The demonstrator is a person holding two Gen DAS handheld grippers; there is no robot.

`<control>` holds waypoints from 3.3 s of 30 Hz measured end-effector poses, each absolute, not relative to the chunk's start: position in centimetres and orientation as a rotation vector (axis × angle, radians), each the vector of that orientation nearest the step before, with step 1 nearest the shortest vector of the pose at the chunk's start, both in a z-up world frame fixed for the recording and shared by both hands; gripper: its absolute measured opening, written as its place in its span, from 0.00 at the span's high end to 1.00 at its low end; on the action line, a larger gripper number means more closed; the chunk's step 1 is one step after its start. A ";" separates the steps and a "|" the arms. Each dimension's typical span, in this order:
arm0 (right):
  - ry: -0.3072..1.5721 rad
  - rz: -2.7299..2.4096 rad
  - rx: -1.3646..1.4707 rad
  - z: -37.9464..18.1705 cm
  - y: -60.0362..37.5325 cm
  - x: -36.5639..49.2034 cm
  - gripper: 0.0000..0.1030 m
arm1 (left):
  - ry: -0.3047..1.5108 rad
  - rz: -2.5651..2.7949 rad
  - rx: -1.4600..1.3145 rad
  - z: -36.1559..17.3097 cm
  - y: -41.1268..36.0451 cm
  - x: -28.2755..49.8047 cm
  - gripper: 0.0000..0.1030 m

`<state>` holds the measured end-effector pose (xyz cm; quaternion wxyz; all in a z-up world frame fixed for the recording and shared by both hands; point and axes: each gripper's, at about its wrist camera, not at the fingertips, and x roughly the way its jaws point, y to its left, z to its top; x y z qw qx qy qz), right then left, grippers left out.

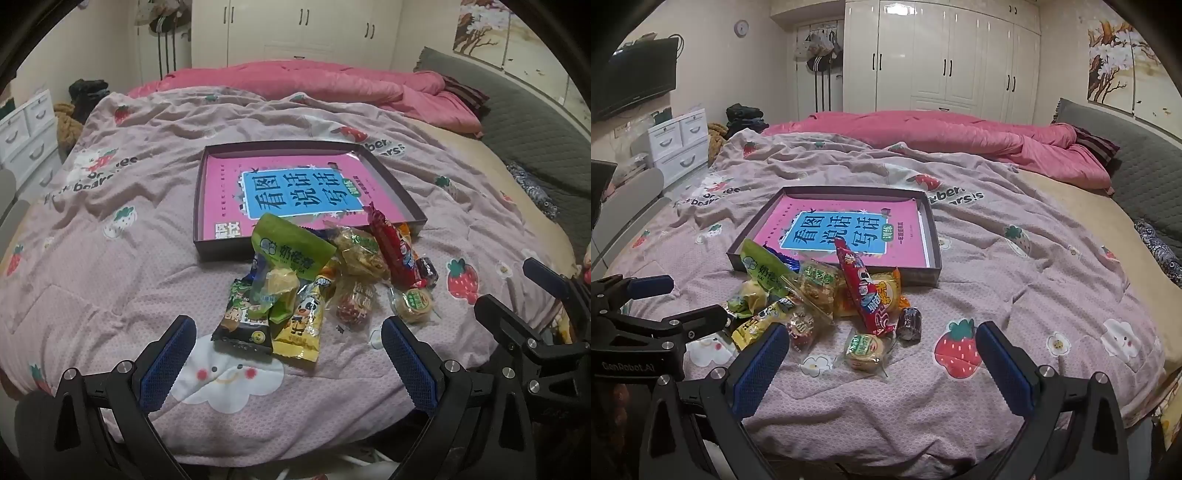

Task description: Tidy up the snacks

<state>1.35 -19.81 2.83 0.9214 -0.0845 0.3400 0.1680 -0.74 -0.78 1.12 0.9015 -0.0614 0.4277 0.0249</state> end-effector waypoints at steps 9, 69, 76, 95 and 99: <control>0.696 0.347 -0.177 2.8 -19.8 1.3 0.01 | 0.882 0.050 -0.129 1.2 -0.7 -0.8 0.03; 0.748 0.361 -0.167 0.7 -19.7 4.8 0.01 | 0.982 0.089 -0.225 -2.1 3.9 3.1 0.03; 0.738 0.362 -0.209 -0.2 -18.8 6.9 0.01 | 0.974 0.087 -0.150 -2.5 3.1 4.7 0.06; 0.741 0.463 -0.365 -3.8 -15.3 11.4 0.49 | 1.039 0.024 -0.107 -4.7 1.6 6.7 0.26; 0.740 0.485 -0.369 -4.1 -14.7 11.9 0.67 | 1.053 0.028 -0.105 -5.1 1.6 7.0 0.37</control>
